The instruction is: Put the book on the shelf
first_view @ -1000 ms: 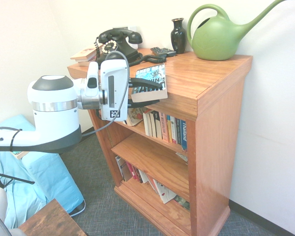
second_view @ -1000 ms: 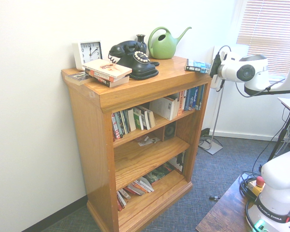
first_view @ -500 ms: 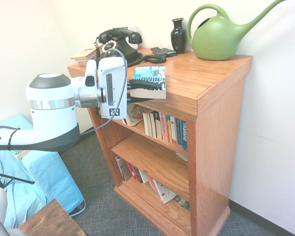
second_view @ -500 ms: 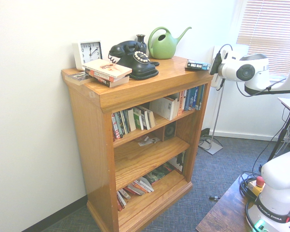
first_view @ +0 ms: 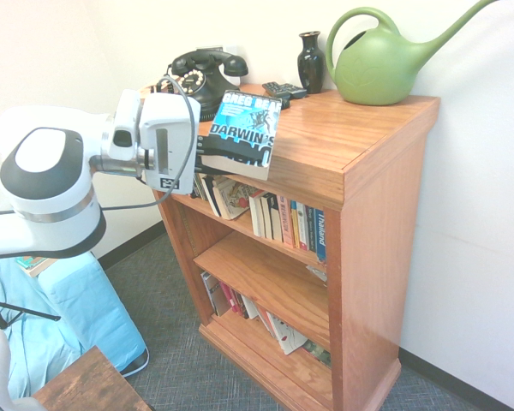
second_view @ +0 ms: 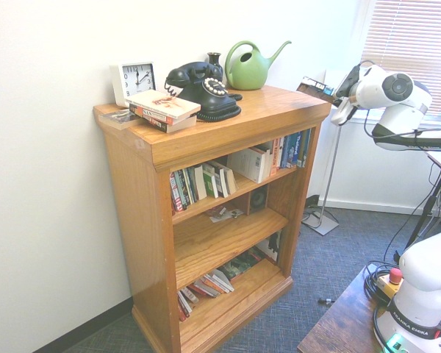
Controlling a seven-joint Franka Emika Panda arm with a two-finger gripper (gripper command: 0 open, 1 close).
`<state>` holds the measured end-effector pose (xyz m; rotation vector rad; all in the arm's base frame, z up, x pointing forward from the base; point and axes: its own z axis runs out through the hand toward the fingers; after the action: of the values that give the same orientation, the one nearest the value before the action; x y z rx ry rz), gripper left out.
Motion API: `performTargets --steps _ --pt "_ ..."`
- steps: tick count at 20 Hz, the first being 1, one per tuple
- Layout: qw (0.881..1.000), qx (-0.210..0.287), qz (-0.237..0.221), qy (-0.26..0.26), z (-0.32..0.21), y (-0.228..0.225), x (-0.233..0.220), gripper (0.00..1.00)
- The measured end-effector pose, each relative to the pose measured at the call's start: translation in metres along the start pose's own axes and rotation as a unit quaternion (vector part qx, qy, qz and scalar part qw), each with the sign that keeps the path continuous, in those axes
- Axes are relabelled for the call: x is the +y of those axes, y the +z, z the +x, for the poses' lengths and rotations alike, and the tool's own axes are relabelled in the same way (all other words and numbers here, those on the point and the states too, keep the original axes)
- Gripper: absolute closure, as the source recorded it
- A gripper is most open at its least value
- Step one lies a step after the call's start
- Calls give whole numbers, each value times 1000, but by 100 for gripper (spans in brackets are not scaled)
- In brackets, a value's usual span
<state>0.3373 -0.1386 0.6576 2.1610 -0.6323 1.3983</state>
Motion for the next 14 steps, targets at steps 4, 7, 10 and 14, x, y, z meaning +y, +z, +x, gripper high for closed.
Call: performTargets --steps 4,7,10,14 --pt "994 -83 31 64 -14 -67 3 100" --pt "985 -135 48 98 -44 -110 1 100" --pt "971 -191 72 127 -89 -133 -5 100" --pt "955 -236 103 148 -120 -141 -28 100"
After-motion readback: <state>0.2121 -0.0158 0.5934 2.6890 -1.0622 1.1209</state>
